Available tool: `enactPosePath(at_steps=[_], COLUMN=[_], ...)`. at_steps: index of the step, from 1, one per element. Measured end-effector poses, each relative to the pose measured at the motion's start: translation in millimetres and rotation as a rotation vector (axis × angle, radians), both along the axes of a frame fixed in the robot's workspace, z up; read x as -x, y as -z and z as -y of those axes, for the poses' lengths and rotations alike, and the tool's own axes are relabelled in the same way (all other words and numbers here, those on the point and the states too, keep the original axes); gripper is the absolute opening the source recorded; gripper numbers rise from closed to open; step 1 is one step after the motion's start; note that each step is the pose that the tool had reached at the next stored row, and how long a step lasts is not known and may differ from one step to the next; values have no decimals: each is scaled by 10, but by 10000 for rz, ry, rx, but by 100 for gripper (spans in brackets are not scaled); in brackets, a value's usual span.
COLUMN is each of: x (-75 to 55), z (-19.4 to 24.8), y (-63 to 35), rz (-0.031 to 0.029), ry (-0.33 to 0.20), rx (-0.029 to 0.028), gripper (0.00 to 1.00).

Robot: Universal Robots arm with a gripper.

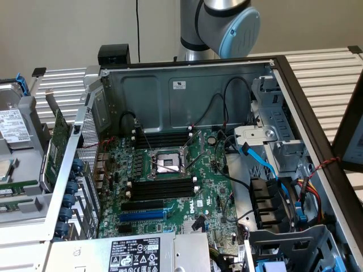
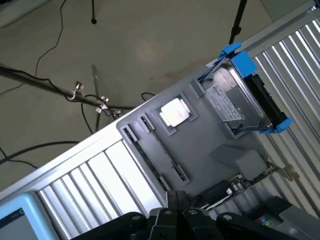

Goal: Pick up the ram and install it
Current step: 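Pick up the ram and move it above insertion slot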

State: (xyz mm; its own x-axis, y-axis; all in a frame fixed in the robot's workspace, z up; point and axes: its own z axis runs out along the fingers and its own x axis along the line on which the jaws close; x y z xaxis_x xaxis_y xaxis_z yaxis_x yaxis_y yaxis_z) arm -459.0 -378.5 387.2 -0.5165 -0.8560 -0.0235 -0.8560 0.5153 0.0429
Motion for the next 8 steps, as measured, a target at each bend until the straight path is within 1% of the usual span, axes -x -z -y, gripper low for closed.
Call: enactPosePath(at_steps=[8], x=[0], z=[0], y=[6], rz=[0], ry=[-1460], rx=[0], gripper=[11])
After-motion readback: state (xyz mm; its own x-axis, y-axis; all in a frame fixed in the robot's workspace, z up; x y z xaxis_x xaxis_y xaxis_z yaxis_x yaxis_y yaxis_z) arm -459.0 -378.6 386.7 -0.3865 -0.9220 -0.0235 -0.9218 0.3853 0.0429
